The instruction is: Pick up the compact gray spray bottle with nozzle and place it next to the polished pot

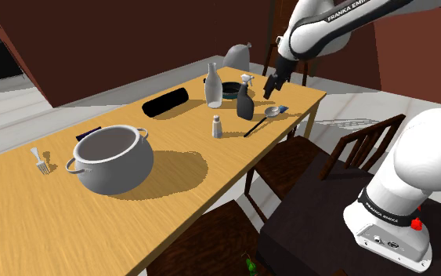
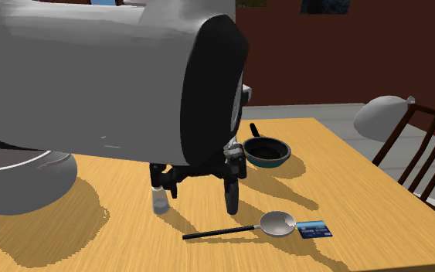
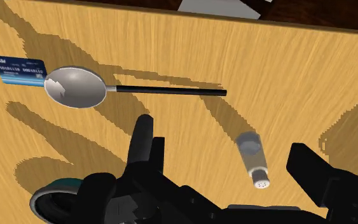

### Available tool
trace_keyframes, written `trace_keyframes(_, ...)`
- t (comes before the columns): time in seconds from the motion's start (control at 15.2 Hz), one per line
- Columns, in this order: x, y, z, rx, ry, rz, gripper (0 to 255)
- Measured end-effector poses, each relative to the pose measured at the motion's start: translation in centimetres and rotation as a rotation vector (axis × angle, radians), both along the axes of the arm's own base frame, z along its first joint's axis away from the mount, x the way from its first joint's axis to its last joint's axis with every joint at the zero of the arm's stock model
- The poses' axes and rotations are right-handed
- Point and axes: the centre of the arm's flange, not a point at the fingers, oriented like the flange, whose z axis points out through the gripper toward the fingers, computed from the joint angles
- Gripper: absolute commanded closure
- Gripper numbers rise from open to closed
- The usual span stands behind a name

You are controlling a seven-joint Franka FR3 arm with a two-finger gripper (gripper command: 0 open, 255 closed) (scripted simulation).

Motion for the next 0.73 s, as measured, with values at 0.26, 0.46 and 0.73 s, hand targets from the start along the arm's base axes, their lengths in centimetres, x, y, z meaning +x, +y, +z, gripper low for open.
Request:
trace_keyframes(0.26, 3.1, -2.4, -3.0, 0.010, -0.063, -0.004, 0)
trace_keyframes(0.46, 5.9, -4.0, -4.8, 0.016, -0.110, -0.006, 0)
trace_keyframes(0.73, 8.8, -6.5, -7.4, 0.023, -0.172, -0.011, 0)
